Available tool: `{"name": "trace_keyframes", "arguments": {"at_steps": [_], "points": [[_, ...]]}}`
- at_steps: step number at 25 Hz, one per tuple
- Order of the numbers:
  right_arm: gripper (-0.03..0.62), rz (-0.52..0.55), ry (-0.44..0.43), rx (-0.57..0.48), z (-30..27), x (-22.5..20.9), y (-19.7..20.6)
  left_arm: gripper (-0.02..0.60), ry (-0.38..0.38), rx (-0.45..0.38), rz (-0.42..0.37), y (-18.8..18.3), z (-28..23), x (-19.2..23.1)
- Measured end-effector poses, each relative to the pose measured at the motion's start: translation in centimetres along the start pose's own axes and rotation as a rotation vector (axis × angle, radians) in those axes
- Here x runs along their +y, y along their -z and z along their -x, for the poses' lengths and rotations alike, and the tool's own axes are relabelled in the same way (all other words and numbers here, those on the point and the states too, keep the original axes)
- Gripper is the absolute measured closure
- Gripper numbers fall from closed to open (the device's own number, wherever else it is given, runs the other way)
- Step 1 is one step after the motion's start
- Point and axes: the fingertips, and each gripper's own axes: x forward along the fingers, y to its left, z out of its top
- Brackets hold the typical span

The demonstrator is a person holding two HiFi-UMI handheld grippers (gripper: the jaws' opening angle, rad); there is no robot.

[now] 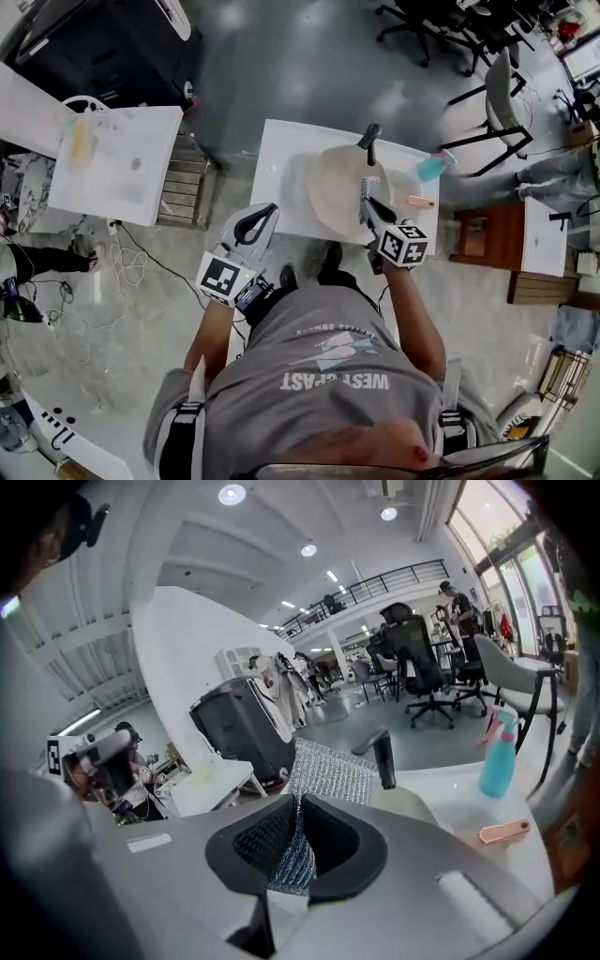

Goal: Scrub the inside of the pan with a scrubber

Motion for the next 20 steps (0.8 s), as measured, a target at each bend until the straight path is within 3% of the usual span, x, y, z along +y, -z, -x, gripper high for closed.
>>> {"name": "trace_keyframes", "arguments": {"at_steps": [4,12,16,20], "points": [[0.556,-0.048,-0.001,0.086,-7.3,-3.0,2.1,0.580,-0.068,0.040,0.026,0.9,0.3,1.2],[0.553,0.007,0.063,0.220,-20.7,-6.2,6.2,0.580,-0.169,0.117,0.078,3.4,1.2,2.2],[0.553,0.024,-0.010,0.282,-23.4,-4.2,7.9,0.580,-0.205,0.142,0.096,4.5,1.9,2.6],[0.556,0.090,-0.107,0.360,-22.4,-1.7,10.1,0.580,-0.214,0.142,0.110,5.2,1.9,3.1]]}}
